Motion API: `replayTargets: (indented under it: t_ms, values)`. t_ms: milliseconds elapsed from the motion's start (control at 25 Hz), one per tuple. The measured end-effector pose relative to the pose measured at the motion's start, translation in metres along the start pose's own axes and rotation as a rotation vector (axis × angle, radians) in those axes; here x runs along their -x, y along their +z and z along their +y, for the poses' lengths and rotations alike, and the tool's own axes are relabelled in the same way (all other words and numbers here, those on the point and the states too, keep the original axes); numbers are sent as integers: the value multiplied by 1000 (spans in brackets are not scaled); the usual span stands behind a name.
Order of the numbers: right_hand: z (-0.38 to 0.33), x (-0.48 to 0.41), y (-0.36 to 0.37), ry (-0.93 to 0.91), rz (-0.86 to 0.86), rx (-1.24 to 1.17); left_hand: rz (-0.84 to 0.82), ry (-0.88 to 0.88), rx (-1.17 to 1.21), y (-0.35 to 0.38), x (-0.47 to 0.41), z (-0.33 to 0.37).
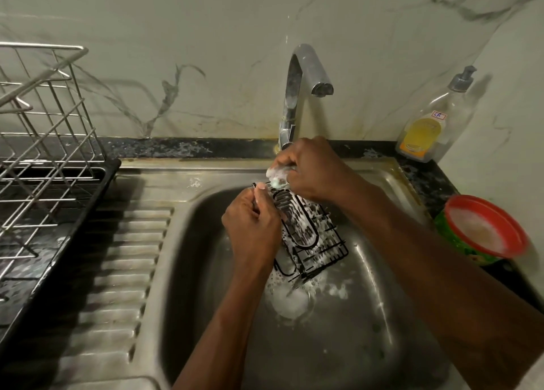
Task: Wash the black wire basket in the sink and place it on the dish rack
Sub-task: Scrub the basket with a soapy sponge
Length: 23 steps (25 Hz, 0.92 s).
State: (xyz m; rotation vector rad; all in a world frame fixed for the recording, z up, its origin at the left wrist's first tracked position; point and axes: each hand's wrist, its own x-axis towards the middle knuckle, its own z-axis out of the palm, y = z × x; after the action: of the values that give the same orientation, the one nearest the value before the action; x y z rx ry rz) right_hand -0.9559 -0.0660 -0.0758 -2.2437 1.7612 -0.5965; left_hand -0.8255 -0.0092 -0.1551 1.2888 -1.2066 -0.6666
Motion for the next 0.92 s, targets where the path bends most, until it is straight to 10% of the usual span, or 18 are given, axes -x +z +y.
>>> replayTargets:
  t_ms: [440, 920]
  values:
    - [-4, 63, 15, -92, 425, -112, 65, -52, -2, -5, -5, 1]
    - [-1, 83, 21, -227, 309, -81, 62, -76, 17, -3, -5, -5]
